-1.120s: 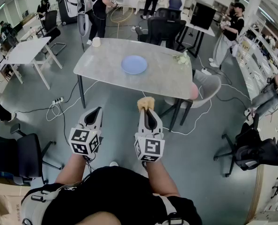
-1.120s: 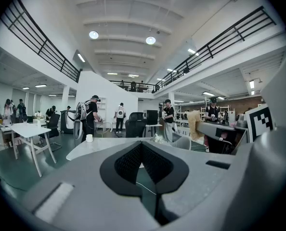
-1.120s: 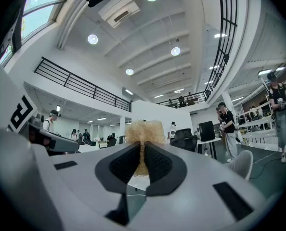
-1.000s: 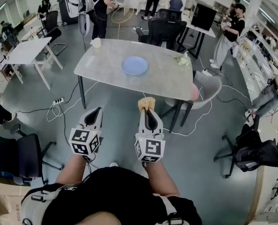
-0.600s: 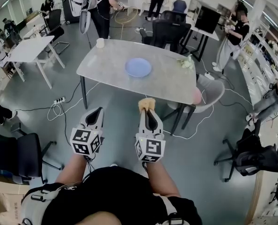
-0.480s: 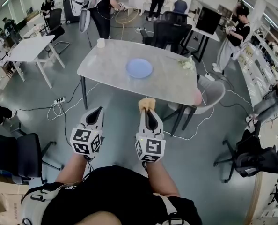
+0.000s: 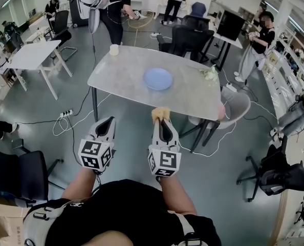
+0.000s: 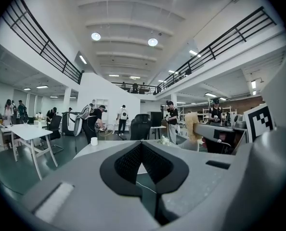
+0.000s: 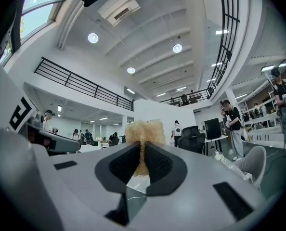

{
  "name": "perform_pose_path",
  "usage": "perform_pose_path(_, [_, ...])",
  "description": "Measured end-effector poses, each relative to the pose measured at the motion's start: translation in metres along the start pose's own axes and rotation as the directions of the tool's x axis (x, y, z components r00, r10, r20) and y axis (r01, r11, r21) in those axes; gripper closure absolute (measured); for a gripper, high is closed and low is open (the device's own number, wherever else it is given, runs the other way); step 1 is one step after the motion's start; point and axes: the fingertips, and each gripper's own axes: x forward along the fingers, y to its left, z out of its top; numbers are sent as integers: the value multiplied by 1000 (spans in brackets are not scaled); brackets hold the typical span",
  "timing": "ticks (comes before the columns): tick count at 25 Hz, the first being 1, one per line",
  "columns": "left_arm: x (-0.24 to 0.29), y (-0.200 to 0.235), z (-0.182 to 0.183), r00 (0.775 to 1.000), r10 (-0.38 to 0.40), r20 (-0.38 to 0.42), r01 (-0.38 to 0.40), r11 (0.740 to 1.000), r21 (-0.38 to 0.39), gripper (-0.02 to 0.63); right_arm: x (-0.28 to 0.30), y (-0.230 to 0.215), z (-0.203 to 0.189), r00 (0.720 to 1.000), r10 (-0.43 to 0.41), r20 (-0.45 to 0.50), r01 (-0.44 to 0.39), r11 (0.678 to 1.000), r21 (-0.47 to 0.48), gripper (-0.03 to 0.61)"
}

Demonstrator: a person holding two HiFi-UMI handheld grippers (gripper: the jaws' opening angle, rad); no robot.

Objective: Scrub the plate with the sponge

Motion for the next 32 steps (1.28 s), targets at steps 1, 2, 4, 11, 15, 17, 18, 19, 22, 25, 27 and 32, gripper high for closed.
perform_pose_path(1, [1,5,0,1000,-4,-1,4,1000,0,615,4,4,-1,1000,-2,0,2,1000,-2,547])
perform_pose_path(2, [2,11,-1,1000,-7,-2,7,1000,-2,615,8,8,-2,1000,-4,0,4,1000,-4,546])
perform_pose_path(4, [5,21,-6,1000,-15,-8,15,1000,-6,615,15,15,-6,1000,-11,-1,11,1000,-5,546])
perform_pose_path(11, [19,39,-22,999,-29,-31,29,1000,-7,615,31,21,-24,999,-25,-20,25,1000,-5,546])
perform_pose_path(15, [38,48,-24,999,-26,-39,26,1000,-3,615,51,9,-29,999,-37,-14,37,999,-1,546])
perform_pose_path(17, [52,53,-24,999,-22,-35,22,1000,5,615,65,1,-33,999,-40,-8,40,999,4,546])
perform_pose_path(18, [60,55,-23,999,-19,-33,19,1000,8,615,73,-3,-35,999,-38,-10,38,999,8,546])
perform_pose_path(19, [69,56,-23,999,-16,-33,17,1000,9,615,81,-8,-38,999,-34,-13,34,999,13,547])
perform_pose_path(22, [98,56,-21,999,-9,-35,10,1000,18,615,108,-26,-44,1000,-15,-19,16,1000,17,547])
perform_pose_path(25, [128,61,-14,999,7,-32,-6,1000,28,615,141,-44,-43,1000,0,-7,0,1000,17,546])
perform_pose_path(27, [148,66,-8,999,20,-25,-19,999,28,615,163,-55,-42,1000,10,-2,-10,1000,21,547])
perform_pose_path(32, [201,79,3,998,59,-26,-59,998,14,615,220,-84,-46,999,46,-10,-46,998,31,547])
